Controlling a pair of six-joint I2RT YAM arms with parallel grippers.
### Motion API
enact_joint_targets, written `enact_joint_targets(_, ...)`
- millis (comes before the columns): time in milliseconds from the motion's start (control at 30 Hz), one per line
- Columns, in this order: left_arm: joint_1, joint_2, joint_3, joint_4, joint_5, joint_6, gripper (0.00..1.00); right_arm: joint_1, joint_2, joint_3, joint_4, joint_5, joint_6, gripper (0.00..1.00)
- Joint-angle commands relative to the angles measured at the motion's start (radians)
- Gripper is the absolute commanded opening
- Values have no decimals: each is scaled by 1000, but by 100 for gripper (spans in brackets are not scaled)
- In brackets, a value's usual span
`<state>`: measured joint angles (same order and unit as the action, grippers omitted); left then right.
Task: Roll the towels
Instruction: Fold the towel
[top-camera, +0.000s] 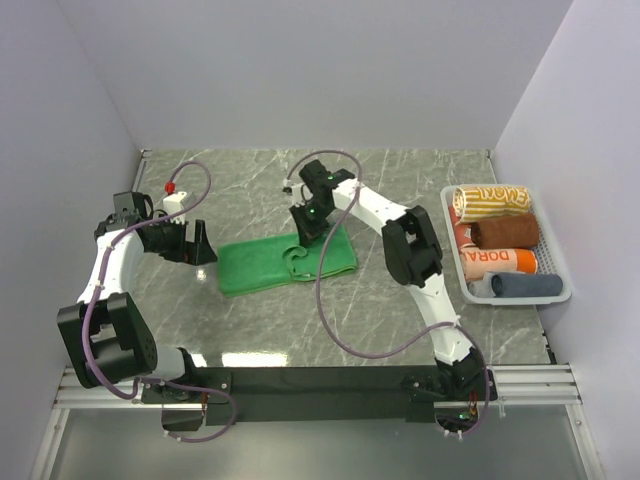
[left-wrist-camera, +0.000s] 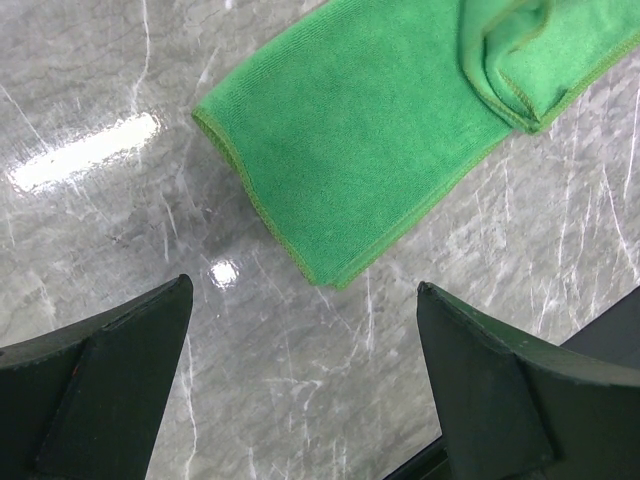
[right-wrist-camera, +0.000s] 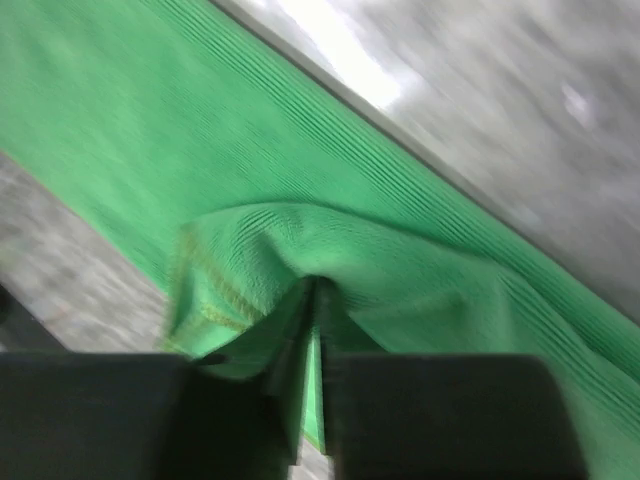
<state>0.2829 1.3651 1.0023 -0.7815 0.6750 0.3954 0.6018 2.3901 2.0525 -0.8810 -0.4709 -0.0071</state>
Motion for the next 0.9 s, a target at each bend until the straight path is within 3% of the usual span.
enact_joint_targets(0,4,-34,2,19,1,-13,99,15,8,110,49,-61,59,18)
enact_joint_targets(100,6,-41,5,10,1,-12,99,6,-106,-36,236,-132,122,31)
enact_joint_targets(133,7,-44,5,7,0,-12,99,4,-182,-85,297,-158,140,44)
enact_joint_targets(167,7,-47,4,8,1,-7,99,3,-216,-127,383,-164,162,50)
enact_joint_targets(300,7,-50,-7,17,8,-9,99,3,-256,-164,393,-216,154,53)
enact_joint_targets(367,7,-47,-8,24,11,-13,99,1,-243,-144,316,-198,112,47)
enact_joint_targets(400,6,-47,-13,27,15,-13,99,-2,-238,-138,294,-192,95,34)
enact_joint_targets(600,6,-47,-17,37,28,-17,99,-14,-259,-221,214,-86,30,0)
enact_joint_targets(867,7,-55,-30,42,24,-20,99,12,-198,-222,189,43,15,0)
